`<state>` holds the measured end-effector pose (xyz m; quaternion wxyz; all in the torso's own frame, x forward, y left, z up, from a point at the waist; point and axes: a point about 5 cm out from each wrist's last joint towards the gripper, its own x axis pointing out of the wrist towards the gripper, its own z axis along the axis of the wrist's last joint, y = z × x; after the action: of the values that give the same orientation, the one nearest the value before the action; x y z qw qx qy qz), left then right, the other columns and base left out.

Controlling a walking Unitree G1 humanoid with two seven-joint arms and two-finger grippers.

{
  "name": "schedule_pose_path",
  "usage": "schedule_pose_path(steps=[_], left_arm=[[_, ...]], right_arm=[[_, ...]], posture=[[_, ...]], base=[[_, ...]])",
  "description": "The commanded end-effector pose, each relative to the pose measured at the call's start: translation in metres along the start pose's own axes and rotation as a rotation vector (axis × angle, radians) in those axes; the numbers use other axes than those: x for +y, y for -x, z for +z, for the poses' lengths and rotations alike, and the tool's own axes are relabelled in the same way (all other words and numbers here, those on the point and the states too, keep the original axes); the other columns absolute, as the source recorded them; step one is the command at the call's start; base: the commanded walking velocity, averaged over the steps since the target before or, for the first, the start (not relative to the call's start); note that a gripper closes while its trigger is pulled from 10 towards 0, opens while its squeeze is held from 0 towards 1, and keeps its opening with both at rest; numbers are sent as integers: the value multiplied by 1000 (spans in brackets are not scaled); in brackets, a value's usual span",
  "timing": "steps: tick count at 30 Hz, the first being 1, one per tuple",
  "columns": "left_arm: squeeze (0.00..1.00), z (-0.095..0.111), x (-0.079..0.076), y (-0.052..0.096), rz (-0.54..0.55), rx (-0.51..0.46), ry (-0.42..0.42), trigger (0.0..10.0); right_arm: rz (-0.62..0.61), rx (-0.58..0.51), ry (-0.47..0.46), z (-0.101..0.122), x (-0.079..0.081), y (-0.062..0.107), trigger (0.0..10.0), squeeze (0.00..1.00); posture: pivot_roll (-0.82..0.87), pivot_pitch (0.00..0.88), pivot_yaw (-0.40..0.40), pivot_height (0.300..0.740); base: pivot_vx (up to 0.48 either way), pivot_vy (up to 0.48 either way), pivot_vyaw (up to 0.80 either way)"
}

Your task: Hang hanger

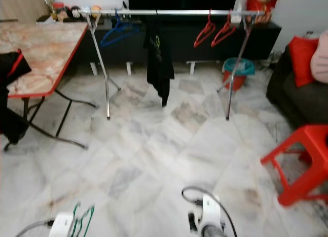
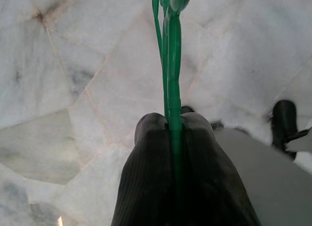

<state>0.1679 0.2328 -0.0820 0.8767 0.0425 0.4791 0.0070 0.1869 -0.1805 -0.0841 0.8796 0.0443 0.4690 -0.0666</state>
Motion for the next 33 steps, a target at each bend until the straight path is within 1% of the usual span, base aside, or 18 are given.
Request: schedule_pose_path(steps=[1, 4, 9, 13, 18, 21, 27, 30, 33], left_arm=[[0, -3, 3, 1, 8, 20, -19, 10000], [0, -3, 3, 1, 8, 17, -11, 10000], [0, -3, 3, 1, 4, 20, -8, 10000], [0, -3, 2, 1, 1, 20, -5, 10000], [0, -4, 1, 1, -8, 24, -7, 10000], [0, -3, -1, 0, -12, 23, -6, 10000], [0, -4, -4, 0, -19, 20, 2, 10000], [0, -6, -4, 0, -18, 22, 9, 10000], [0, -6, -4, 0, -16, 25, 11, 10000]], right_arm=[[10, 3, 2, 1, 4, 0, 10000, 0], [12, 4, 3, 0, 3, 0, 10000, 0], [12, 5, 27, -3, -4, 1, 10000, 0], [9, -4, 18, -3, -8, 1, 10000, 0], [-4, 1, 31, -4, -16, 2, 10000, 0], [-1, 0, 27, -4, -14, 2, 10000, 0], [-7, 13, 35, -7, -16, 2, 10000, 0], [9, 14, 65, -8, -14, 2, 10000, 0], [8, 7, 53, -8, -14, 2, 10000, 0]], posture=[[-139, 0, 1, 740], [-136, 0, 1, 740], [-138, 0, 2, 740], [-142, 0, -2, 740], [-166, 0, 8, 740], [-177, 0, 4, 740], [-166, 0, -7, 740], [-165, 0, -14, 740], [-168, 0, -13, 740]], base=[[0, 0, -788], [116, 0, -775], [406, 0, 0], [412, 0, 0], [418, 0, 0], [441, 0, -190], [442, 0, -775], [447, 0, 0], [447, 0, 0]])
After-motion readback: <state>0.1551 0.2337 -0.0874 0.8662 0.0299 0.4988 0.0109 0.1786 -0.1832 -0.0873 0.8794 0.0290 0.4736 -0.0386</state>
